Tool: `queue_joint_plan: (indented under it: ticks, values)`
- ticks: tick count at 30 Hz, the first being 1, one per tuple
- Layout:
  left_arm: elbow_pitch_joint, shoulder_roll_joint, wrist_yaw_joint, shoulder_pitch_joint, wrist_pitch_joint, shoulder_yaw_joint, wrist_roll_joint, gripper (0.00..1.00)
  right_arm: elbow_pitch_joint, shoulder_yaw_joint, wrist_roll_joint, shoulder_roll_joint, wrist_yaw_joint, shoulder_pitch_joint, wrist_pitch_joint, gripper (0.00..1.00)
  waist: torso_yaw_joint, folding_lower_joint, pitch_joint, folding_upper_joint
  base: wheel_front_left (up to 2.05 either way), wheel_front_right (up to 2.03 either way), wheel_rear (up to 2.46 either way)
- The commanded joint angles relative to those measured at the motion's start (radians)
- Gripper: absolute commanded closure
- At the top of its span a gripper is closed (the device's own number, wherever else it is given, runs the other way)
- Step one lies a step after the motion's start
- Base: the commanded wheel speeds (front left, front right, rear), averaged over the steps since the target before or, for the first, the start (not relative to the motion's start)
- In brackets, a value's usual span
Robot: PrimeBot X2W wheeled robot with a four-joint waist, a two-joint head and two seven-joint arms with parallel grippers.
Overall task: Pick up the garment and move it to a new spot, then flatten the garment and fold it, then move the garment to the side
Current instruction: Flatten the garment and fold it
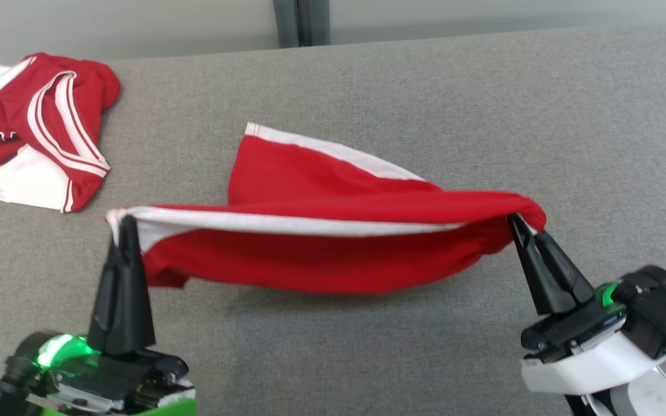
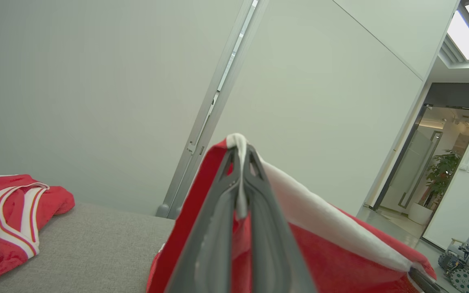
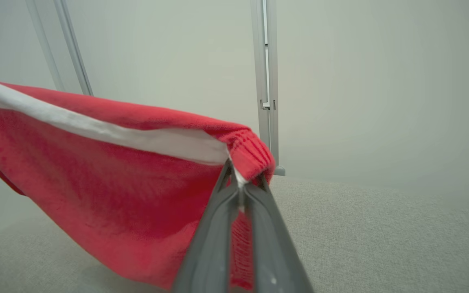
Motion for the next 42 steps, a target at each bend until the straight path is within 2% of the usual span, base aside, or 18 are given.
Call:
queue_joint_plan:
  ticks: [1,6,8,12,19,26,30,42]
  values:
    - [-0.003,0.001,0.002,0.026,0.01,-0.007,0.006,1.0,-0.013,-0.002,-0.006,-0.003,0.0,0.025,0.005,1.0,-0.009,0.0001,-0.019,-0.0001,0.0,0.0,0.0]
    - [0.066,0.0,0.011,0.026,0.023,-0.017,-0.013,1.0,0.036,0.008,-0.019,0.004,0.0,0.043,0.013,1.0,-0.031,0.0001,-0.014,-0.0001,0.0,0.0,0.0]
    - [0.11,0.006,0.008,0.002,0.022,-0.021,-0.021,1.0,0.077,0.016,-0.007,0.027,0.0,0.03,0.008,1.0,-0.036,0.0001,-0.01,-0.0001,0.0,0.0,0.0]
    - [0.248,0.022,0.005,-0.077,0.023,-0.021,-0.039,1.0,0.211,0.01,0.002,0.061,0.0,-0.014,0.001,1.0,-0.044,0.0001,0.008,-0.0001,0.0,0.0,0.0]
    - [0.535,0.059,0.0,-0.307,0.029,-0.055,-0.051,1.0,0.387,0.012,0.023,0.124,0.0,-0.129,-0.003,1.0,-0.058,0.0001,0.067,-0.0001,0.0,0.0,0.0]
    - [0.851,0.101,-0.002,-0.556,0.014,-0.092,-0.014,1.0,0.518,0.032,0.02,0.173,0.0,-0.26,-0.003,1.0,-0.097,0.0001,0.144,-0.0001,0.0,0.0,0.0]
    - [0.969,0.113,-0.001,-0.651,0.003,-0.132,-0.016,1.0,0.573,0.035,0.015,0.193,0.0,-0.309,-0.003,1.0,-0.116,0.0001,0.18,-0.0001,0.0,0.0,0.0]
    - [1.202,0.153,-0.002,-0.855,-0.009,-0.241,-0.029,1.0,0.652,0.041,0.007,0.232,0.0,-0.396,-0.003,1.0,-0.145,0.0001,0.24,-0.0001,0.0,0.0,0.0]
